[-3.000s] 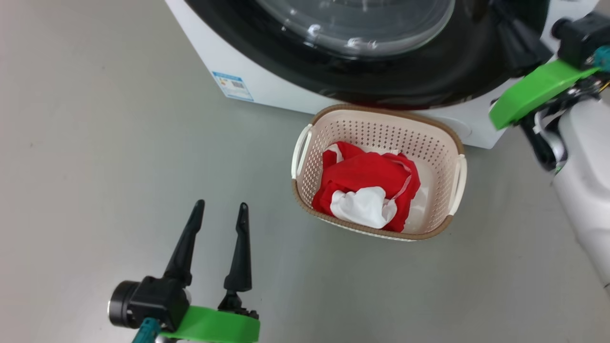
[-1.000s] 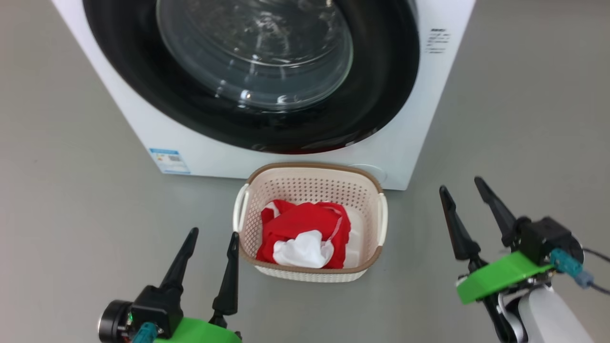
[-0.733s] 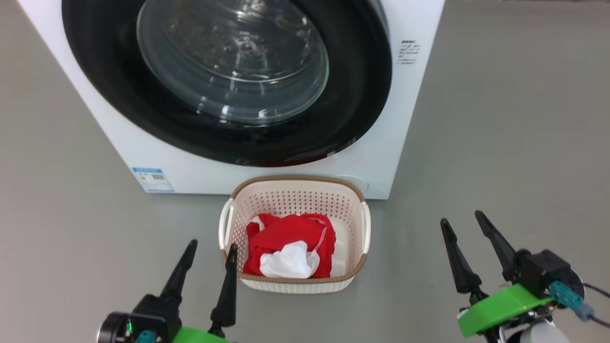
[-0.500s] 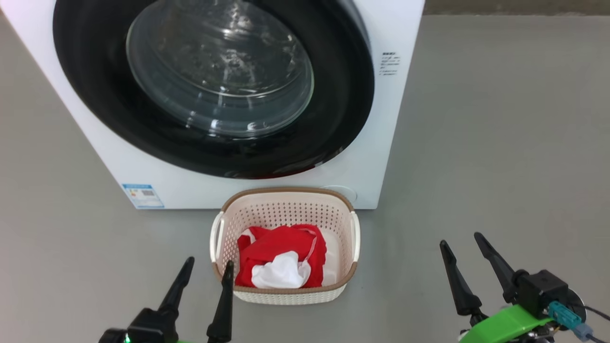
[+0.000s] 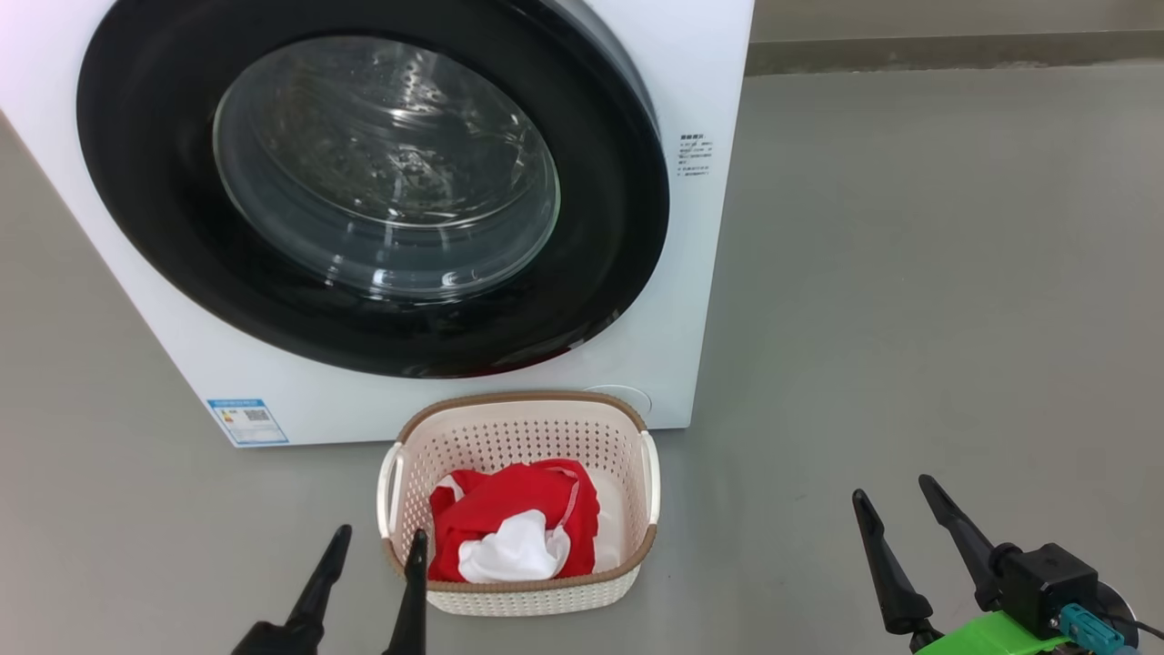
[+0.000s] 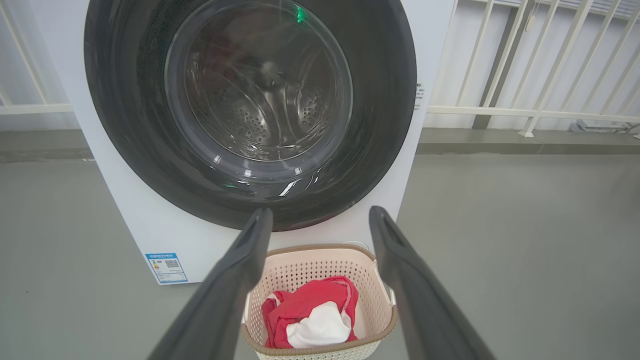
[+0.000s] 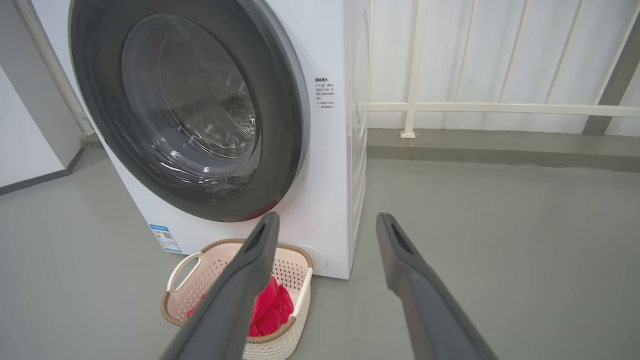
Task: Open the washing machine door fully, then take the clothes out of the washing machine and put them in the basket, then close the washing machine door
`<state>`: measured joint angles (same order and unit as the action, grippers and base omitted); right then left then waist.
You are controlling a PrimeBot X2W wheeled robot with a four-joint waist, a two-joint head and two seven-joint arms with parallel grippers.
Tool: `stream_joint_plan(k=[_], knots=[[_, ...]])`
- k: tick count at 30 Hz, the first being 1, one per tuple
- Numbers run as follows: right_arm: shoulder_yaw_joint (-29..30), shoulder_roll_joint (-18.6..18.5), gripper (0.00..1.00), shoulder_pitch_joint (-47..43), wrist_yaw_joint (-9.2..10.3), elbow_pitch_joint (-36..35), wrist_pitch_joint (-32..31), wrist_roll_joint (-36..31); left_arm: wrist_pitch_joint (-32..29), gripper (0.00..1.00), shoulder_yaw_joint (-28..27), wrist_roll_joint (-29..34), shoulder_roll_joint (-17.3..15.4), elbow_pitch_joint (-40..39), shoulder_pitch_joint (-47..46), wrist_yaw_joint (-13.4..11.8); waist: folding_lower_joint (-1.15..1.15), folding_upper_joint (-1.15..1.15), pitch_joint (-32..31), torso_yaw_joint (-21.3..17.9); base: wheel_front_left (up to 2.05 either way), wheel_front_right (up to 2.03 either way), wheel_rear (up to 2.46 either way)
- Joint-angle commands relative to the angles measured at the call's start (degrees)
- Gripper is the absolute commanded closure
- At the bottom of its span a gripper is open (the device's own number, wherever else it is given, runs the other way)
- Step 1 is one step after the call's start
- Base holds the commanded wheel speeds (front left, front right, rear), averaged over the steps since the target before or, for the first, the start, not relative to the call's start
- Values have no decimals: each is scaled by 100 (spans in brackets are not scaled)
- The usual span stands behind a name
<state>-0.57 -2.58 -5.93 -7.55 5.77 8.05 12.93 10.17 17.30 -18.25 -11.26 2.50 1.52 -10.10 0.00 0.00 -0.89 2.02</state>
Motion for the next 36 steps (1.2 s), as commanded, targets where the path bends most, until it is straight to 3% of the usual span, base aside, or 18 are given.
stream_joint_plan(k=[1, 36], knots=[[-97, -32, 0, 46, 6, -189, -4, -31, 32, 0, -238, -45, -90, -168, -53, -62, 0, 0, -24, -27, 0, 0, 0], [-43, -30, 0, -30, 6, -282, -68, 19, 60, 0, -179, -111, -154, -185, -30, -214, 0, 0, -14, -124, 0, 0, 0]])
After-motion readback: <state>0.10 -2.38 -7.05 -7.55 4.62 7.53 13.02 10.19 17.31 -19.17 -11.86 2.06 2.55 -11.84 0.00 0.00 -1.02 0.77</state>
